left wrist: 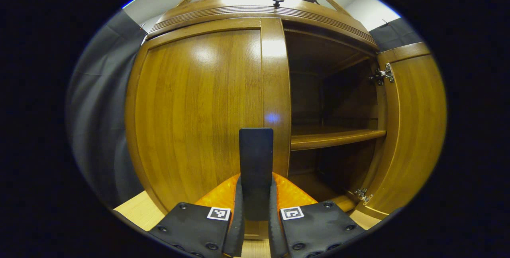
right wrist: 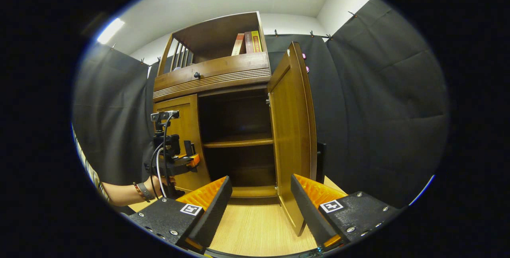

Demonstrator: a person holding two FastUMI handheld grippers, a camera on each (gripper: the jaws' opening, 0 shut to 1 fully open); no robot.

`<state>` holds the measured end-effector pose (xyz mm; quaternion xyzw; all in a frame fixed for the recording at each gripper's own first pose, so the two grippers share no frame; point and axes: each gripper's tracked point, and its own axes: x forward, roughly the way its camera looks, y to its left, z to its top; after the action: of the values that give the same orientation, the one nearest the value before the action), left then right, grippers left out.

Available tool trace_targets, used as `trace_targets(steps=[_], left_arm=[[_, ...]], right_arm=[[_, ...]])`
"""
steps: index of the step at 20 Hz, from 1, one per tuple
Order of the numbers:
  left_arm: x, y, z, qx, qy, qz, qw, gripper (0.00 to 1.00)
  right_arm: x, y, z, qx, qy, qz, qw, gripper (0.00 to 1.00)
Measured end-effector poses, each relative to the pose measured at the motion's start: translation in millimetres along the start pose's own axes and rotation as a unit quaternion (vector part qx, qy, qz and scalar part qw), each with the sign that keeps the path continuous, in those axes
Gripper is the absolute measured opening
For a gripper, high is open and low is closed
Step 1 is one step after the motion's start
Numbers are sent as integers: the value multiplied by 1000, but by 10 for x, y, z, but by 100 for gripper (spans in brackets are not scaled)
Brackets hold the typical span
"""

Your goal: Open the right door of the double-door shoe cabinet with the right hand, and open the left door with the left hand.

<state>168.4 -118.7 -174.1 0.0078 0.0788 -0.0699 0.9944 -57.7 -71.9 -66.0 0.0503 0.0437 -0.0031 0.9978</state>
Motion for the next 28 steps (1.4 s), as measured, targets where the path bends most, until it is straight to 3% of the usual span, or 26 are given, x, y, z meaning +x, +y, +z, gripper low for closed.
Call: trace_targets(steps=[15,22,24,27,28], left_arm=[[-1521,842,66,-2,1,25,1000,31],[-1881,1448,76,-12,-1,54,998,22],[-1954,1674,91,-13,-5,78,997,17],[-2061,2073,83,-32,-1,112,993,17],[-2073,2102,88,-42,0,94,995,2]], right_arm=[[25,297,-113,-17,8,-8,1000,92],[14,578,-171,-13,19,2,1000,92],[24,662,-178,-15,20,6,1000,92],[49,792,-182,-12,19,8,1000,92],[47,852,-167,-9,15,10,1000,92]])
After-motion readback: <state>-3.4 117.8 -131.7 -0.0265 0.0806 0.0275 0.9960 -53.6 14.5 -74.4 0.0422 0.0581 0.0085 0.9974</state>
